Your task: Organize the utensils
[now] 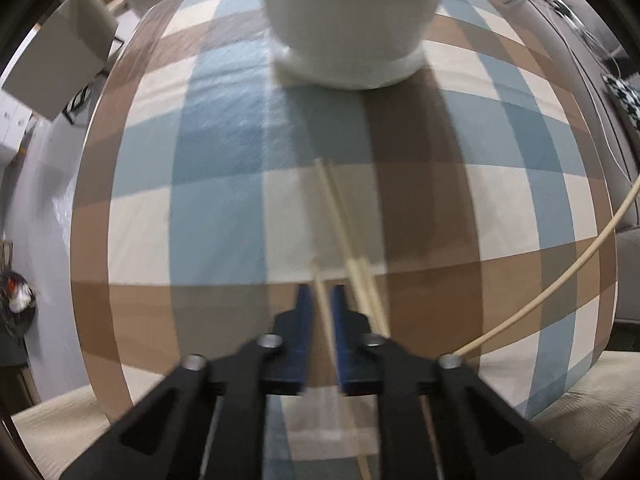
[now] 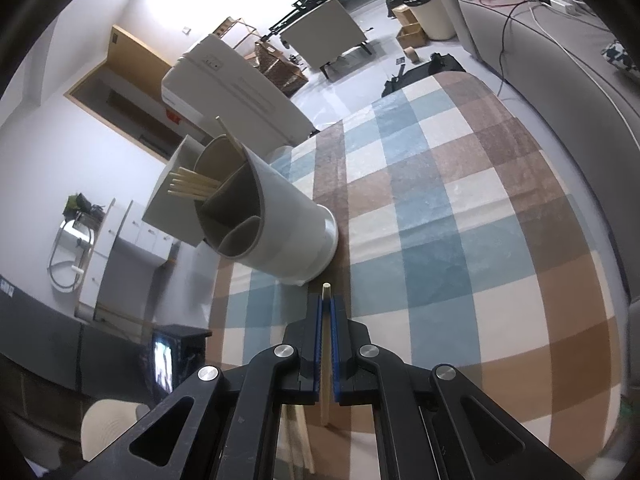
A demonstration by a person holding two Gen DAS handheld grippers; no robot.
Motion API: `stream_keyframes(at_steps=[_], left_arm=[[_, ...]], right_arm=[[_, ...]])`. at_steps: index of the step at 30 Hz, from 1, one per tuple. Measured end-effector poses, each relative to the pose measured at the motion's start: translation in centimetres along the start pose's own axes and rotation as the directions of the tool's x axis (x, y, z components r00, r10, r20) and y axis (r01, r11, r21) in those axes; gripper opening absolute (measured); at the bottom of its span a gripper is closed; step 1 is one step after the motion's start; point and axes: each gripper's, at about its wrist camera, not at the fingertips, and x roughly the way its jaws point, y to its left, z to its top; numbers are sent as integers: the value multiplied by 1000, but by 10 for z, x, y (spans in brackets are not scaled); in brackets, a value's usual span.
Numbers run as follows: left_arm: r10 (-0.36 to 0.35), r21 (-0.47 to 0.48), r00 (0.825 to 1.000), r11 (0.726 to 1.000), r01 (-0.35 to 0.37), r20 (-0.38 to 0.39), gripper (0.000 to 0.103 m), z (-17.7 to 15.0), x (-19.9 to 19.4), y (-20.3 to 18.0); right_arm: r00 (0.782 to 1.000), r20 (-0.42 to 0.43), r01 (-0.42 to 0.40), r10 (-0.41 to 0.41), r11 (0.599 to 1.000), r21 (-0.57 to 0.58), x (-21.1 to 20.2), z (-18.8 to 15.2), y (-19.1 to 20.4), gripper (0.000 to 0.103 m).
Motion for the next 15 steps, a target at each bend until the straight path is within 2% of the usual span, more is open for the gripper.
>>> stream_keyframes(at_steps=[2, 5, 9, 12, 13, 15], left_arm=[[5, 2, 1000, 1000, -5, 9, 1, 3, 1, -1], [-25, -38, 999, 999, 26, 39, 1, 4, -6, 7], [-58, -93, 990, 993, 71, 129, 1, 3, -33, 26], [-98, -142, 969, 981, 133, 228, 0, 0, -63, 43], [-103, -149, 963, 978, 143, 250, 0, -2, -70, 36], [-126, -157, 937, 970, 185, 324, 0, -7, -93, 42]], right_arm=[[1000, 1, 10, -10, 1000, -14, 0, -1, 2, 3], [1000, 8, 24, -23, 998, -58, -2, -2, 12, 3], [999, 21, 37, -34, 990, -134, -3, -9, 31, 3], [998, 41, 51, -44, 981, -187, -5, -15, 46, 3], [998, 50, 52, -43, 977, -205, -6, -17, 52, 3], [997, 69, 60, -44, 968, -245, -10, -21, 64, 3]])
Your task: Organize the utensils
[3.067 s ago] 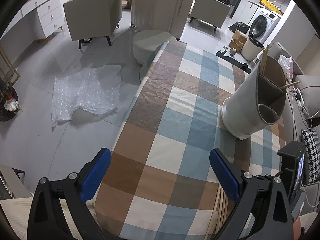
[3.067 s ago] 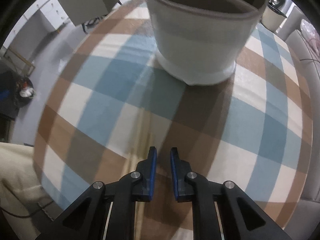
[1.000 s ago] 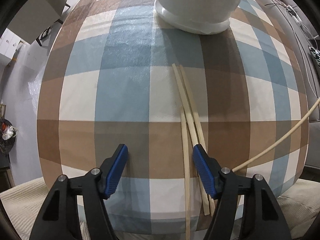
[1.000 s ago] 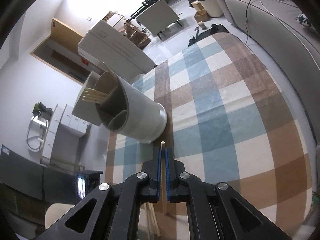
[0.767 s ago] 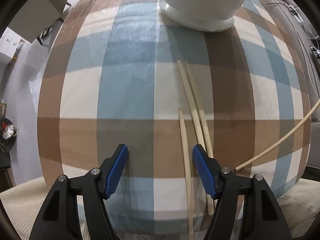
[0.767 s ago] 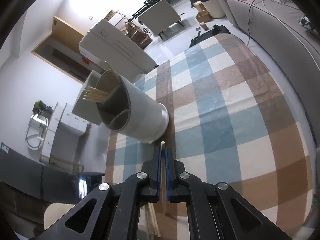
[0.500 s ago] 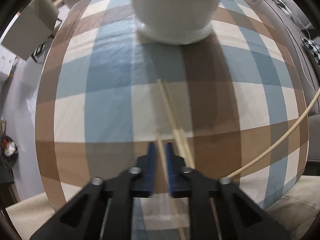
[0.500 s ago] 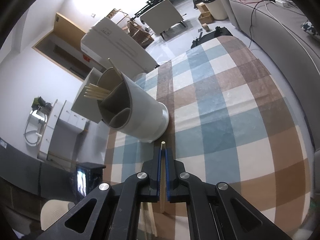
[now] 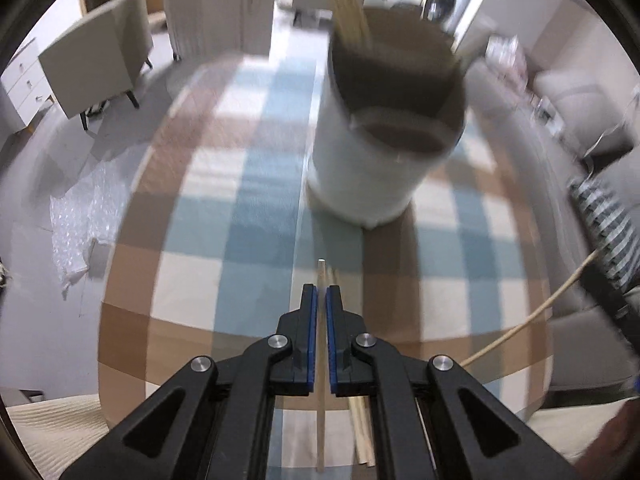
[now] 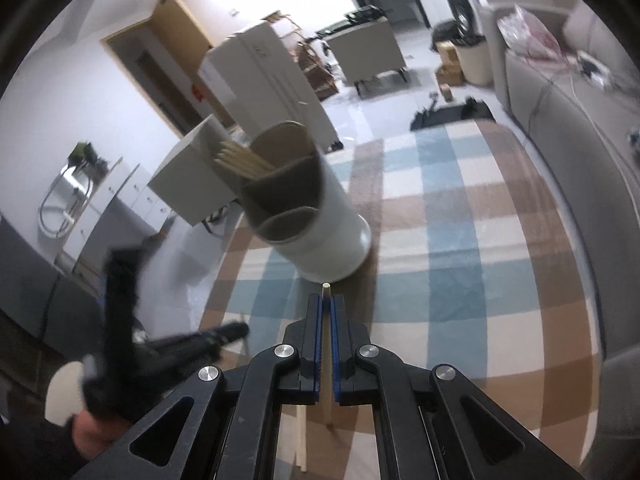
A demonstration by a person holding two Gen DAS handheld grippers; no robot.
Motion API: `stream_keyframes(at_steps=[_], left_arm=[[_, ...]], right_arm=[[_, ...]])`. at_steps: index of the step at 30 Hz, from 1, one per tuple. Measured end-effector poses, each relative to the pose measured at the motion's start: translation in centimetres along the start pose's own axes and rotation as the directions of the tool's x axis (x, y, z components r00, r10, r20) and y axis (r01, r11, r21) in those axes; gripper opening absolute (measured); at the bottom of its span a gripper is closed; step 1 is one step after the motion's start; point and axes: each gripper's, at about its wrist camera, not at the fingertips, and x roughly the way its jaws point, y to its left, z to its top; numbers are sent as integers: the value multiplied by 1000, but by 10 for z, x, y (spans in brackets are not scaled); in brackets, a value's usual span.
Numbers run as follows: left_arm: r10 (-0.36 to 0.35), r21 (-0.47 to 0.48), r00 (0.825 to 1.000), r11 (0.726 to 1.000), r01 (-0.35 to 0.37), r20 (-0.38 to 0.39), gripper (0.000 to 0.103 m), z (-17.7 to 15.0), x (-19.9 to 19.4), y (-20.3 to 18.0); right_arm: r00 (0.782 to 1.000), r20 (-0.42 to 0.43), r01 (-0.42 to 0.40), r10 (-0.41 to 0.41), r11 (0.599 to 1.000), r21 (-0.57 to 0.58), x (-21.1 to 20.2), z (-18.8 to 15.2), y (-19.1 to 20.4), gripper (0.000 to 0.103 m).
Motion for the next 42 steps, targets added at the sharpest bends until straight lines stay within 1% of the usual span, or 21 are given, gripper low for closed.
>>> stream_keyframes(at_steps=[1, 3, 7, 9, 10, 11, 14, 17, 20, 24, 27, 33, 34, 36, 39, 42], left_arm=[[-10, 1, 1000, 1000, 10, 18, 0, 3, -3, -9], [-41, 22, 997, 999, 40, 68, 0, 3, -18, -14], [-45, 65, 995, 997, 39, 84, 0, 11, -12, -22], [-42, 88, 995, 996, 34, 96, 0, 11, -15, -27], [-47, 92, 994, 995, 38, 96, 0, 12, -14, -18], [-54, 95, 994, 994, 45, 100, 0, 11, -22, -17], [-72, 103, 992, 993, 62, 104, 0, 13, -34, -19], [-74, 127, 990, 990, 59, 116, 0, 17, -43, -22], [-82, 136, 989, 989, 65, 123, 0, 24, -50, -22], [-110, 129, 984, 987, 92, 139, 0, 41, -68, -19], [-131, 131, 977, 985, 110, 166, 0, 60, -87, -19], [-182, 141, 956, 978, 153, 228, 0, 112, -123, -26], [-194, 136, 953, 977, 165, 235, 0, 117, -125, -26], [-219, 120, 943, 974, 194, 252, 0, 139, -133, -26], [-226, 114, 931, 973, 201, 286, 0, 164, -136, -26], [-229, 122, 925, 972, 200, 304, 0, 183, -132, -28]], right_arm=[[1000, 14, 4, -4, 1000, -23, -3, -1, 7, 3], [999, 34, 12, -10, 998, -59, -8, -2, 18, 3], [998, 52, 27, -21, 992, -120, -12, -8, 37, 3], [998, 55, 40, -33, 990, -138, -12, -11, 43, 3], [998, 57, 46, -38, 989, -143, -12, -12, 45, 3], [998, 58, 46, -38, 989, -142, -12, -13, 46, 3], [997, 66, 54, -45, 989, -141, -13, -14, 47, 3], [995, 84, 63, -51, 988, -141, -18, -12, 49, 3], [993, 101, 69, -56, 989, -132, -23, -9, 49, 3], [990, 130, 68, -54, 992, -111, -35, 2, 48, 3], [985, 167, 62, -43, 992, -109, -46, 22, 52, 3], [973, 229, 55, -16, 985, -161, -65, 84, 71, 3], [971, 238, 52, -9, 983, -174, -67, 97, 75, 3], [969, 247, 55, -2, 976, -209, -68, 120, 83, 3], [967, 255, 64, 4, 964, -259, -64, 154, 96, 3], [966, 259, 75, 7, 949, -307, -56, 182, 108, 3]])
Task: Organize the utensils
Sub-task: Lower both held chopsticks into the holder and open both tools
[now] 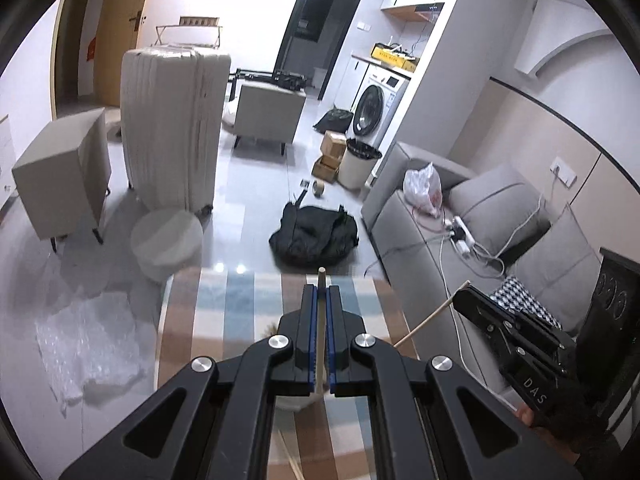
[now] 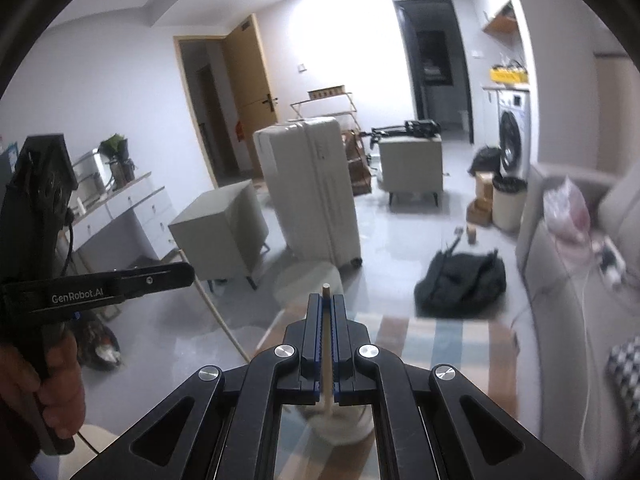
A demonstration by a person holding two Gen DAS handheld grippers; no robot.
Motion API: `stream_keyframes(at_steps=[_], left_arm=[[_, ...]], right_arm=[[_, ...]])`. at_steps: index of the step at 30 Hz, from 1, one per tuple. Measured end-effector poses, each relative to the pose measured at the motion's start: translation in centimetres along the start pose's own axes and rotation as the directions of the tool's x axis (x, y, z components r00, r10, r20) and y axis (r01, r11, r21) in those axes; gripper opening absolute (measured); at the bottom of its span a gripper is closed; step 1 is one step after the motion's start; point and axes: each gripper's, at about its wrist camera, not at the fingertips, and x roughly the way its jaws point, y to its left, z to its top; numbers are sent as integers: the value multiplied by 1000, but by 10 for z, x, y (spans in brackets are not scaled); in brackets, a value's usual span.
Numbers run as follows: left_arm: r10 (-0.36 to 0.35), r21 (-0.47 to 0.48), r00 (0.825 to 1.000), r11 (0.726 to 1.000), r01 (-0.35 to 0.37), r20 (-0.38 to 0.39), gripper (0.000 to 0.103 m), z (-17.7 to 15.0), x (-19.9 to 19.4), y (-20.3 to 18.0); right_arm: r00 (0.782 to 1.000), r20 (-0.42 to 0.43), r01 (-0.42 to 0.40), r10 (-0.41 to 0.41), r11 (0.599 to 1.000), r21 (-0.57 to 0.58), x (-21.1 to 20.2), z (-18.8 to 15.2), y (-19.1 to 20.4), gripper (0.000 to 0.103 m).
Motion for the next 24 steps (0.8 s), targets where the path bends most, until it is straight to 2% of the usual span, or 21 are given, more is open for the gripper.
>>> stream_keyframes(at_steps=[4, 8, 17, 24], left_arm=[[-8, -5, 1000, 1000, 8, 10, 0, 17, 19, 7], [-14, -24, 1000, 1000, 14, 9, 0, 22, 41, 17], [-30, -108, 998, 994, 24, -52, 0, 4, 77, 44], [-18, -114, 997, 993, 9, -72, 0, -4, 87, 43]], right_arm=[[1000, -8, -7, 6, 998, -61, 26, 25, 6, 3], [999, -38, -15, 12, 995, -100, 53, 31, 7, 3], [992, -124, -20, 1, 987, -157, 99, 9, 4, 3], [986, -166, -10, -24, 980, -197, 118, -5, 6, 3]])
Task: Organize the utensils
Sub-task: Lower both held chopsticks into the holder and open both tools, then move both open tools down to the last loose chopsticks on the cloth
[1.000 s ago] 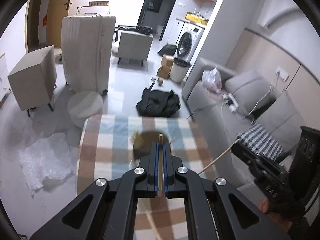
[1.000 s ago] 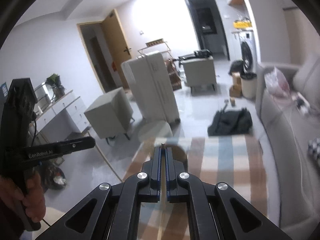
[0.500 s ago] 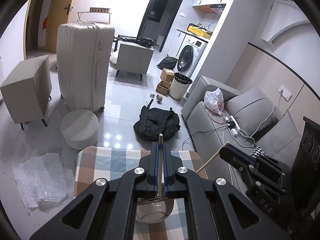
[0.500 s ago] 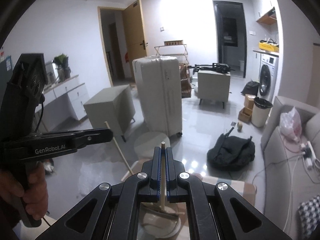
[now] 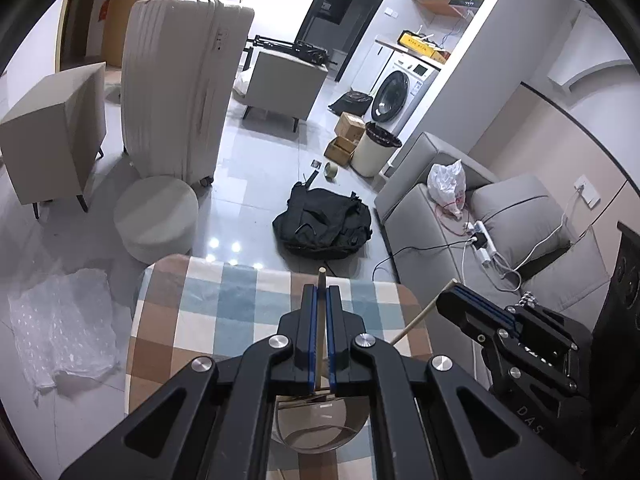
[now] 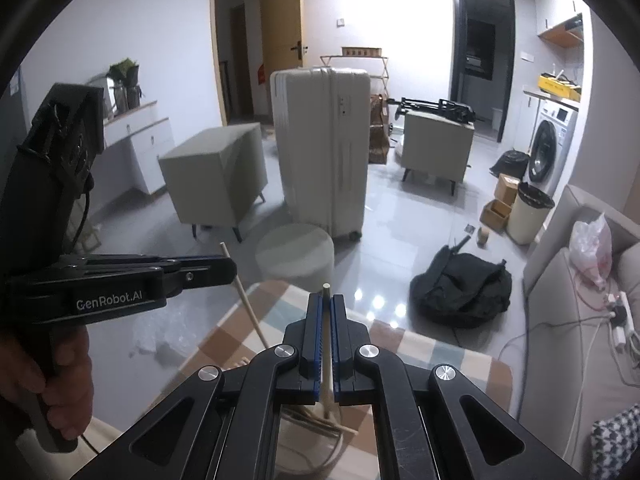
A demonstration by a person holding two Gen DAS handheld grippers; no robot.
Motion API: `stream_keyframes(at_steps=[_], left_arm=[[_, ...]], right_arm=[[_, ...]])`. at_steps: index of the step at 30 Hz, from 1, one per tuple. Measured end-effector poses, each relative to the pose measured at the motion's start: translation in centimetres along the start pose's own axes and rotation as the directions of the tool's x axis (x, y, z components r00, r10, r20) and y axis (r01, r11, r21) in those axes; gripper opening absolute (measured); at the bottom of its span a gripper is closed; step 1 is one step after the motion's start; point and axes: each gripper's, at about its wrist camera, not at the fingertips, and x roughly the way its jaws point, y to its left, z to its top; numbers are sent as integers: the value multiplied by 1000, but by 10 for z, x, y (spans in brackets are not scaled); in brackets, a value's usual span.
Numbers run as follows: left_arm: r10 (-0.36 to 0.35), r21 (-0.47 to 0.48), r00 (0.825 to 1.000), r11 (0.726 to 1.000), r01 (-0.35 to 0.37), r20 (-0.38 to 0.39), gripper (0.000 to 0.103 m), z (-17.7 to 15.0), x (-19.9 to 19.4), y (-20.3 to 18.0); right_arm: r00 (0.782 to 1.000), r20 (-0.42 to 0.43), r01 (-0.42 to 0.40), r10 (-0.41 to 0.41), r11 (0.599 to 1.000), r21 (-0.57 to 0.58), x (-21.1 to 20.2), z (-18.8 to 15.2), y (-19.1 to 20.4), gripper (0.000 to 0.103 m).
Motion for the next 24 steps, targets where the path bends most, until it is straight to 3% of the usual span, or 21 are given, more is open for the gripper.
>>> stream_keyframes(at_steps=[3, 9, 11, 16, 24], left_arm=[[-6, 2, 1000, 1000, 6, -13, 0, -4, 3, 1], [-14, 13, 993, 1000, 16, -120, 4, -9, 10, 4], [13, 21, 991, 1000, -11, -130, 20, -11, 8, 6], [60, 9, 992, 998, -59, -113, 45, -16, -9, 10], [141, 28, 989, 990, -140, -42, 59, -31, -46, 6]], right_arm=[[1000, -26, -4, 4, 1000, 0, 8, -3, 0, 3], [995, -93, -31, 37, 998, 62, 18, -16, -9, 6], [994, -98, -41, 52, 993, 110, 16, -21, -16, 7], [994, -93, -30, 50, 978, 208, 3, -35, -29, 21], [999, -42, -3, 15, 959, 285, -35, -55, -28, 47]])
